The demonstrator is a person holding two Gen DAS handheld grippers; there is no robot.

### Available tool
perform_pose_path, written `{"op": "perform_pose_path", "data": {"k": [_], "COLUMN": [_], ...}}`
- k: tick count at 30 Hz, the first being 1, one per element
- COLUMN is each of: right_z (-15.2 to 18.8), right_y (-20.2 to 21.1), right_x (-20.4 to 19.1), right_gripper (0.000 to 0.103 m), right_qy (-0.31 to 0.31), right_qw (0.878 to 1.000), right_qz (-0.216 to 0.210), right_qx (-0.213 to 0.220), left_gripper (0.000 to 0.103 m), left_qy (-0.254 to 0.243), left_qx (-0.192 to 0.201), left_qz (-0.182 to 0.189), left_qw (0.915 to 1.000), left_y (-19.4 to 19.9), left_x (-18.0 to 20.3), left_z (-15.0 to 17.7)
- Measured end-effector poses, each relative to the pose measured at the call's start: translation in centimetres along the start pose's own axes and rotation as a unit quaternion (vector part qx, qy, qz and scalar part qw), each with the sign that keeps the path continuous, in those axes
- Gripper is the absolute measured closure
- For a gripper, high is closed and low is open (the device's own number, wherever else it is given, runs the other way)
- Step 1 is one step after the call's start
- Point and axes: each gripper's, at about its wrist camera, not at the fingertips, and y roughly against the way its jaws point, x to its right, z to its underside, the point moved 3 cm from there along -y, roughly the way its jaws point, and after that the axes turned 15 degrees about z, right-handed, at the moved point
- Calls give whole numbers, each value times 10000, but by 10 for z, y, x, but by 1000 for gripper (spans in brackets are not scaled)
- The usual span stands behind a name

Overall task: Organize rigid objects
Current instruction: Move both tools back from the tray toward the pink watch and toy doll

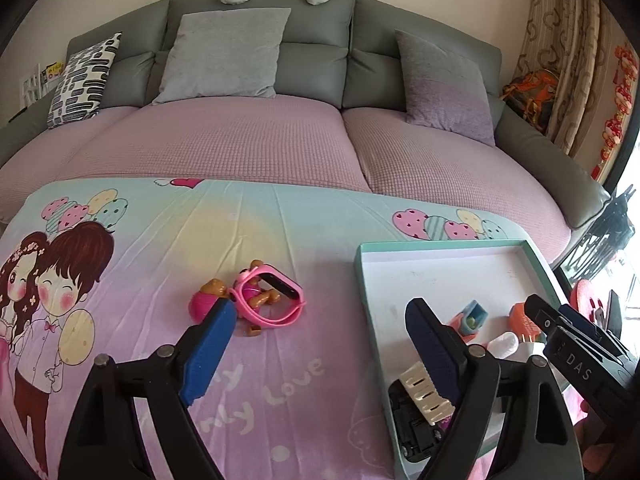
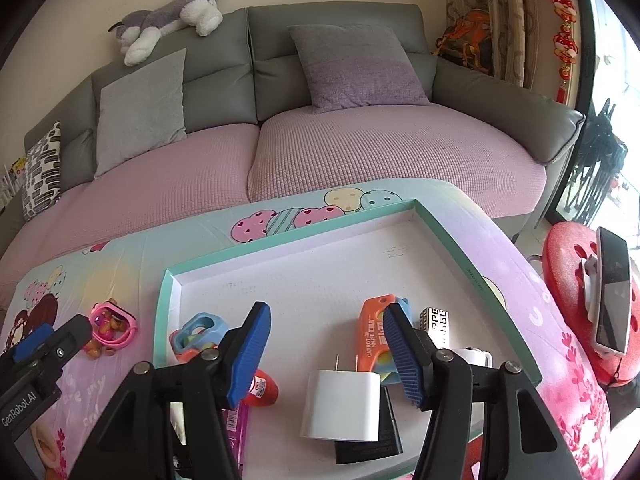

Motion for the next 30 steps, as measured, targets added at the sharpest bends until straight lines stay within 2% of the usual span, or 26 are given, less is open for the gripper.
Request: {"op": "perform_pose_path", "data": {"k": [2,4,8,10,11,14,23,30], "right_z": [0,1,2,2,3,3,4,9], "right_y": [2,4,7,7,7,7,19,31], "right_x": [-8,-15,-26,-31,-33,-38,-55,-87], "right_gripper": [33,23,13,2,0,0,0,0], "right_qy": [60,118,216,254,278,345,471,455], "right_qw": [9999,9998,9996,9994,9993,9992,9984,9941], "right_qz": [-91,-172,-199,-239,-252,-213,-263,-963], "right_qx": [18,27,24,19,27,50,171,201], "left_gripper": [9,9,9,9,8,5,4,4], "left_qy": [115,255,483,541,565,631,985,1253], "left_qx": [-1,-16,38,100,128,207,454,579], "left_qz": [-188,-285,-434,-531,-572,-691,-1124,-1230], "left_qw": [9998,9993,9979,9971,9967,9954,9877,9828], "left_y": [0,1,5,7,9,13,27,40], "left_x": [-10,-20,-36,-43,-46,-54,-85,-104], "left_z": [1,2,4,4,4,4,6,8]}}
